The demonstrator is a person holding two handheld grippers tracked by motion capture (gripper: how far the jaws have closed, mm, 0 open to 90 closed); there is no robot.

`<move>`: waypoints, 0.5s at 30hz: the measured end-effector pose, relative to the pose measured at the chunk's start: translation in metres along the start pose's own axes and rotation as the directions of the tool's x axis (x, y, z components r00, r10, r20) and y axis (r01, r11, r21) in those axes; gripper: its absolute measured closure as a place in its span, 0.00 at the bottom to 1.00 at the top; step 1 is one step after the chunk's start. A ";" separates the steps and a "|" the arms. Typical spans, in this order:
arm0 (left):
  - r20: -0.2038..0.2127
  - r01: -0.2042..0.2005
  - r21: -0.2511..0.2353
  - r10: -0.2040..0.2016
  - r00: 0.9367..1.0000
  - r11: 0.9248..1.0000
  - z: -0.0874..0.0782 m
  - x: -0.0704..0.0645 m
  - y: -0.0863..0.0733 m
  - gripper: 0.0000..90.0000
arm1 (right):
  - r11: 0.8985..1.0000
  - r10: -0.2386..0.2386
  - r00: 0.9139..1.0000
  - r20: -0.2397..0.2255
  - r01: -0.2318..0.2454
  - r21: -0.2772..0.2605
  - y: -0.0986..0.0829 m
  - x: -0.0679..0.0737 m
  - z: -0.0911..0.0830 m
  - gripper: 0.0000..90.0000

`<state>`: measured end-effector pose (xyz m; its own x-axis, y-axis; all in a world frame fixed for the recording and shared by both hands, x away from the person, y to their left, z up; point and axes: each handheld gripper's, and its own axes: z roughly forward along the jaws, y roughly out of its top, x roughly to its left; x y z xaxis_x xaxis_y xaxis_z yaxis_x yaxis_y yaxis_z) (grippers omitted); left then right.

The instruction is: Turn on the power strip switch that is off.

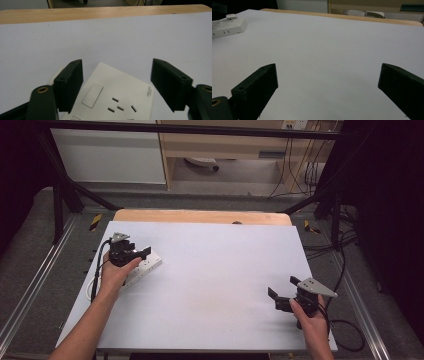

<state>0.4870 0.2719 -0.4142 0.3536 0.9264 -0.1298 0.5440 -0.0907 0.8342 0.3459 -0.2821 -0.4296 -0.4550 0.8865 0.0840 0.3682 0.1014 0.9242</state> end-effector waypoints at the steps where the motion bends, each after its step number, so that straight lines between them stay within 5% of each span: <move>1: -0.003 0.001 0.002 -0.001 1.000 1.000 0.000 0.000 0.000 0.25 | 1.000 0.000 1.000 0.000 0.000 0.000 0.000 0.000 0.000 0.03; 15: 0.029 -0.004 -0.035 0.005 1.000 0.999 -0.004 -0.003 0.001 0.12 | 1.000 0.003 1.000 -0.003 -0.003 0.003 0.000 0.000 0.001 0.03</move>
<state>0.4831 0.2702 -0.4112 0.3784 0.9149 -0.1410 0.5156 -0.0818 0.8529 0.3462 -0.2814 -0.4300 -0.4562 0.8856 0.0875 0.3721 0.1005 0.9227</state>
